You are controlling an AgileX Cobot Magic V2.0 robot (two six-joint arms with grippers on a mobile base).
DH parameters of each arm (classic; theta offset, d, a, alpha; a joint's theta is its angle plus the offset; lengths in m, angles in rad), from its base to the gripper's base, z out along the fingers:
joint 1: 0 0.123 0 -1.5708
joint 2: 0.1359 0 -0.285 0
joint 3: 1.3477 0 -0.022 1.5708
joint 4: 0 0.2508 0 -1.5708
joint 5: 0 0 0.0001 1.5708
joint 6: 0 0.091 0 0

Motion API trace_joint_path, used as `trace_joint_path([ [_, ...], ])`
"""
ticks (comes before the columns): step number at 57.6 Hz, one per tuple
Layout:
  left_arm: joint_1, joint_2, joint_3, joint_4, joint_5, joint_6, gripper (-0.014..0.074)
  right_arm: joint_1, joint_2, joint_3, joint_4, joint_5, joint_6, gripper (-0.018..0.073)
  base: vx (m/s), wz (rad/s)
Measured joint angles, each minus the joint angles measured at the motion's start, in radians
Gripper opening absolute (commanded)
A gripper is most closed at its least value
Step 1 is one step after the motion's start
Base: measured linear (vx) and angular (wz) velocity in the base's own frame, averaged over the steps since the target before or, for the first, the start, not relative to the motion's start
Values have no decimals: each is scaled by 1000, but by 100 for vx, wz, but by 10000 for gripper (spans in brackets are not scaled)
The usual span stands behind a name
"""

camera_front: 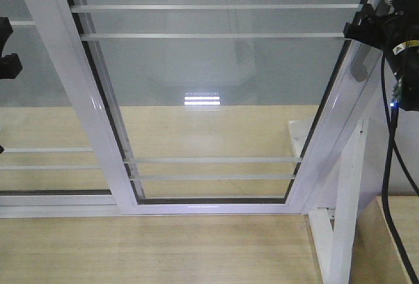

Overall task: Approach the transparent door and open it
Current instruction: 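Close the right gripper around the metal door handle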

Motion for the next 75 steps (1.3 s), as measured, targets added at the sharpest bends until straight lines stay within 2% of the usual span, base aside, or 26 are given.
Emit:
trace_joint_path([
  [6, 0, 0, 0, 0, 0, 0, 499, 2, 0, 0, -14, -4, -2, 214, 0, 0],
  [12, 0, 0, 0, 0, 0, 0, 499, 2, 0, 0, -16, -5, -3, 169, 0, 0],
  [27, 0, 0, 0, 0, 0, 0, 499, 1, 0, 0, -63, -4, 9, 196, 0, 0],
  [50, 0, 0, 0, 0, 5, 0, 499, -16, 0, 0, -216, -4, 154, 211, 0, 0],
  [75, 0, 32, 0, 0, 20, 0, 499, 89, 0, 0, -181, -2, 151, 211, 0, 0],
])
